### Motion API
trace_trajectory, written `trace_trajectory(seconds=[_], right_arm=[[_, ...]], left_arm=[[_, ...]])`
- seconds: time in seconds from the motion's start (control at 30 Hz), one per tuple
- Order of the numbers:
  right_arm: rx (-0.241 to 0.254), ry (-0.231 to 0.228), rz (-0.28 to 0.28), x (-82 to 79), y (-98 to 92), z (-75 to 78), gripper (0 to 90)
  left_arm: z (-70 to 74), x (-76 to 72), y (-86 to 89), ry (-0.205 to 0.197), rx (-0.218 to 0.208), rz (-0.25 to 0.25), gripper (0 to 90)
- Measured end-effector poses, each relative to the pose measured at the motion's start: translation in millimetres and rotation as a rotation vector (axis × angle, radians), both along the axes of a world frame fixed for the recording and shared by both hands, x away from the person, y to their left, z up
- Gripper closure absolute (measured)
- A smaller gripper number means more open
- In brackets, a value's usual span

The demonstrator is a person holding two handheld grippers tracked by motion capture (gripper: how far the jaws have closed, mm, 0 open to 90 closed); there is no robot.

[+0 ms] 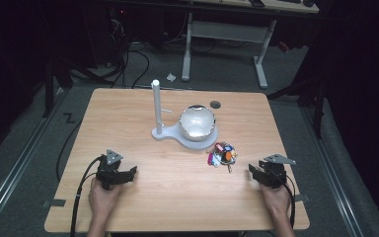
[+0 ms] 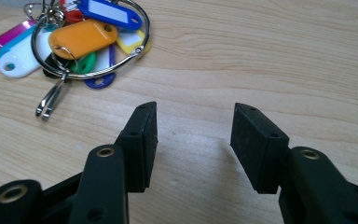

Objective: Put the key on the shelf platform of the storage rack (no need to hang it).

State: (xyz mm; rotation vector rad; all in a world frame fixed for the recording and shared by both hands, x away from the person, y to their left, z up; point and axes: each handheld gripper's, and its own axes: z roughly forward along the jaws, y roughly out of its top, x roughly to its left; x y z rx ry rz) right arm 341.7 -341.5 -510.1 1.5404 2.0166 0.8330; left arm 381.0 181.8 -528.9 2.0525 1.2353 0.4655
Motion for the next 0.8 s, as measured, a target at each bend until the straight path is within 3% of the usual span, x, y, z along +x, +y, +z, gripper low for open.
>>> trace_trajectory(seconds=[0.37,0.8], right_arm=[[0.03,-0.008,0.04,-0.9,9.1,2.7,57.0],[0.025,-0.022,0.108,5.1,26.9,12.1,58.5]], left_arm=[[0.0,0.0,0.0,0.0,0.0,0.0,22.4],[0.0,0.0,0.0,0.0,0.0,0.0,22.4]])
